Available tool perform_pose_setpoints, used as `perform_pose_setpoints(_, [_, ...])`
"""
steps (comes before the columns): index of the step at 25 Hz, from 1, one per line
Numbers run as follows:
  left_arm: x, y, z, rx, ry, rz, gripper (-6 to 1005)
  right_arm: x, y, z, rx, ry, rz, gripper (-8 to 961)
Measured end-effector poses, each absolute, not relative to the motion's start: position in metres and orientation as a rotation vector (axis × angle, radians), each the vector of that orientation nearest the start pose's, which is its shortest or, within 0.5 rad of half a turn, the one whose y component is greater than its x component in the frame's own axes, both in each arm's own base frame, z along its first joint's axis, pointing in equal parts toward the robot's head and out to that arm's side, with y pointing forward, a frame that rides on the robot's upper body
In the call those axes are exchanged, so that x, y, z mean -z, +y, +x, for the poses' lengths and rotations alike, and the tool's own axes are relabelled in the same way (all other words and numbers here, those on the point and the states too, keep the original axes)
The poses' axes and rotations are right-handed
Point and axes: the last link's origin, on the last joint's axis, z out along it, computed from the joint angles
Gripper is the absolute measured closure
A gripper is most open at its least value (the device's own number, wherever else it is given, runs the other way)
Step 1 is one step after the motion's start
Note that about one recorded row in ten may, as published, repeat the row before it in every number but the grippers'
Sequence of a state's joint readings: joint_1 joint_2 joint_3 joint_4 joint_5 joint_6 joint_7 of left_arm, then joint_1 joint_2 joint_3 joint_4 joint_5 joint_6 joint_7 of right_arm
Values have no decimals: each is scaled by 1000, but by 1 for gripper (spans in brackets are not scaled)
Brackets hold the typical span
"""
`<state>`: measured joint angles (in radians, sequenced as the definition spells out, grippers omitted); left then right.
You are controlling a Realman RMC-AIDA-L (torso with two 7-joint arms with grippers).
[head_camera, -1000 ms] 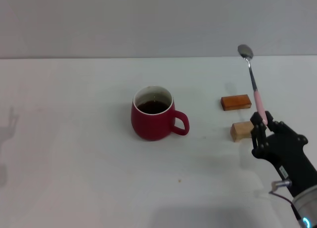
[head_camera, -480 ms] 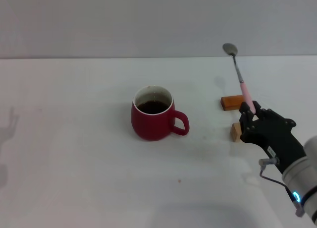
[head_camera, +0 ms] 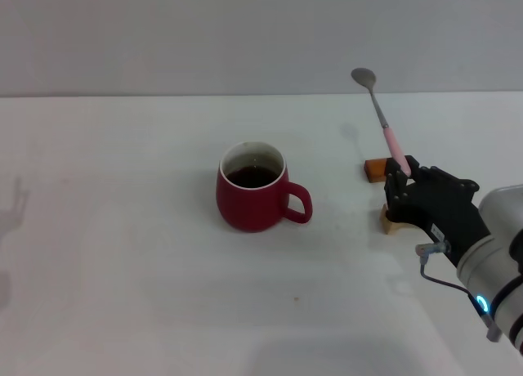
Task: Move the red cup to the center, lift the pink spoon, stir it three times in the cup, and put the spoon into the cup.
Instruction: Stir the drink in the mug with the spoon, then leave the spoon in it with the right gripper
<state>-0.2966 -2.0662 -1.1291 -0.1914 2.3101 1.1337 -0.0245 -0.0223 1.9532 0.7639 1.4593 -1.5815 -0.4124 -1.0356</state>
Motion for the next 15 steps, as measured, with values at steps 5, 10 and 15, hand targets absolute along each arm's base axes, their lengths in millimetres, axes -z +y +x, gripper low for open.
perform_pose_setpoints(5, [-25,293,-390,500,-624,-1318,189,56,273,194,-599,829,-1877,794])
perform_pose_setpoints(10, [-25,293,-390,498,-623,-1320,189,48,275,186,-647,852,-1929,794])
perform_pose_setpoints(15, [-25,294,-390,500,-622,-1321,189,41,279,184,-676,866,-1973,795])
